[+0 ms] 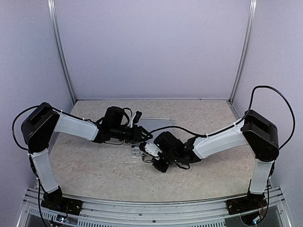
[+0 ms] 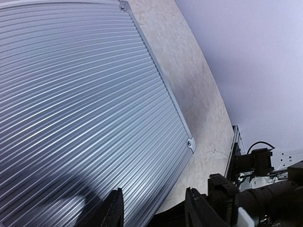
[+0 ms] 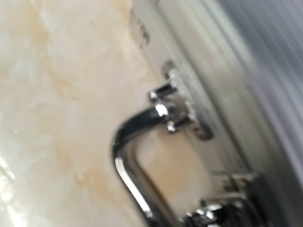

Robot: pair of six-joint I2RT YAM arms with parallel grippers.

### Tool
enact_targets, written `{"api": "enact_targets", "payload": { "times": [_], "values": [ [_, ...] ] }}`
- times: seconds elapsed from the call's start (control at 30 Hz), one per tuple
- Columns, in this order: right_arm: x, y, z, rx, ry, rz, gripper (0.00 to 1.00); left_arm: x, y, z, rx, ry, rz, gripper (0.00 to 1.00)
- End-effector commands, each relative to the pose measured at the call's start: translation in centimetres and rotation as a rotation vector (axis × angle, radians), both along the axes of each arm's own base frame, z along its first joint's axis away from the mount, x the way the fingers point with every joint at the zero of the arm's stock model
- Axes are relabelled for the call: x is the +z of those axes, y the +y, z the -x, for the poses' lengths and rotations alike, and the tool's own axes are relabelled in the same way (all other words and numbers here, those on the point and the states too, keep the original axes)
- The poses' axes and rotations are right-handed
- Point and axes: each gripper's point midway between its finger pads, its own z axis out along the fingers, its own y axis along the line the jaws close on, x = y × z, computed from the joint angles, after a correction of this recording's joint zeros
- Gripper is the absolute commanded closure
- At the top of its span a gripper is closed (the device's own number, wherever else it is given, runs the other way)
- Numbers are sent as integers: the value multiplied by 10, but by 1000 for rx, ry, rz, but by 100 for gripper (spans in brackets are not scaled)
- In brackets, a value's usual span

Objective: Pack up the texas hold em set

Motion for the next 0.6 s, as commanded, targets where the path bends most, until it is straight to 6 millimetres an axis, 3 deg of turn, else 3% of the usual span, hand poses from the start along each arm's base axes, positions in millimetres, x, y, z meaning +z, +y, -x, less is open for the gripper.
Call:
{"api": "enact_targets", "payload": {
  "times": [0.0,0.17,0.57],
  "values": [
    [-15,-2,0,12,-22,58,100,18,-14,-2,-35,-38,62,57],
    [-20,-5,-5,-12,-35,78,100,16,-14,-2,-36,-35,61,58],
    [19,1,-3,23,-85,1,100,10,-15,-2,-39,-25,49,59]
  ]
}}
